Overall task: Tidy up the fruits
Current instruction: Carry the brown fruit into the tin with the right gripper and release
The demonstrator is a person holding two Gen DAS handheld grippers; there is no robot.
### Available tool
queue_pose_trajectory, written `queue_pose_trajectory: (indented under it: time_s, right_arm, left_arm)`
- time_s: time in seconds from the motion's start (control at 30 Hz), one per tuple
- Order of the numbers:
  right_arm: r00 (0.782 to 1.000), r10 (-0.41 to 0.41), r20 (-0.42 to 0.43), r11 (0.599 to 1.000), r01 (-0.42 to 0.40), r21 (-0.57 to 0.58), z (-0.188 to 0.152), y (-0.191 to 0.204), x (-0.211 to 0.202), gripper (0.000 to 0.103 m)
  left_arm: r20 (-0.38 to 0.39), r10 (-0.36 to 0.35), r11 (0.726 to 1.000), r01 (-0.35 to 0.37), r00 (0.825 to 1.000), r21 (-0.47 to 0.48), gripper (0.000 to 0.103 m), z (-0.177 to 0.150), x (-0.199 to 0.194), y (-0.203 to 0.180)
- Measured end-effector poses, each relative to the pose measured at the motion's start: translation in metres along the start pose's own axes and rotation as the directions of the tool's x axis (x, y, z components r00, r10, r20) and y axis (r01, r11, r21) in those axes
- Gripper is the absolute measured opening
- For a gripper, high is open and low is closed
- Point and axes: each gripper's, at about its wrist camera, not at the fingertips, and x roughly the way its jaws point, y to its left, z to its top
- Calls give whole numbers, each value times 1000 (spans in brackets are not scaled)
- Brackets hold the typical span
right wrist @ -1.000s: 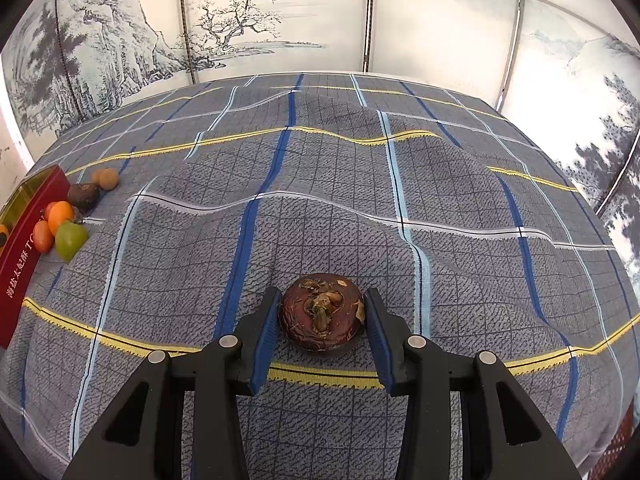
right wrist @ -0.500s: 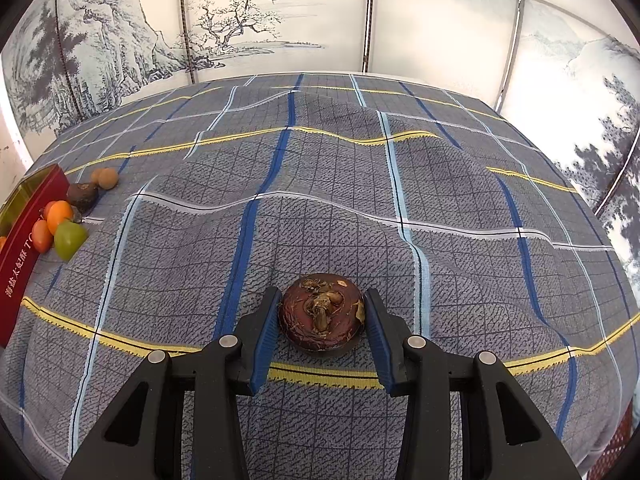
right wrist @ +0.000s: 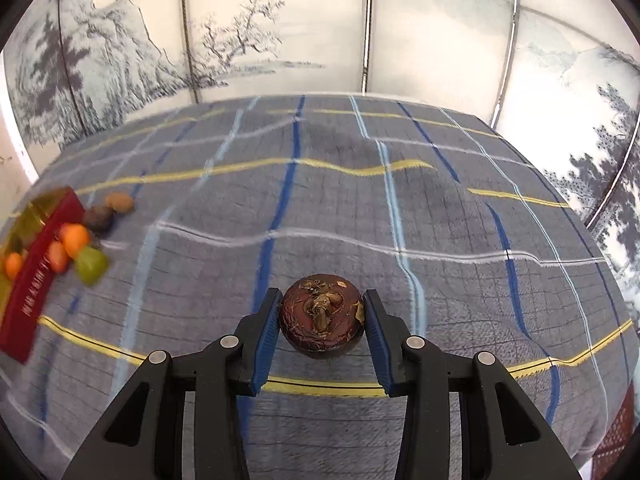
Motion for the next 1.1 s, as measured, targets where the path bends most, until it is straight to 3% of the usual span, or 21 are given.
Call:
queue_pose_trajectory:
  time_s: [0.23,0.47,0.73,0.93,1.1]
  right_arm:
    - [993,101,56,990,-95,-102,13,60,-31,42]
    - [966,251,61,939,-228,-258,25,147,-50,42]
    - [921,390,-4,853,-363,-374,35,236,-41,42]
    - [866,492,-92,796,-490,-354,52,296,-14,42]
    - [858,490,-153,783,-511,-355,62,336,16,42]
  left_arm:
    - [-15,-8,997,7,1000,-81,66,-4,19,26]
    - [-11,-26,990,25,1000,-135,66,-15,34,40]
    - [-5,-52,978,50,999,-201,69,-22,39,52]
    - [14,-23,979,25,1000,-203,78,-23,34,52]
    - [9,-22,974,24,1000,-224,81,-24,35,57]
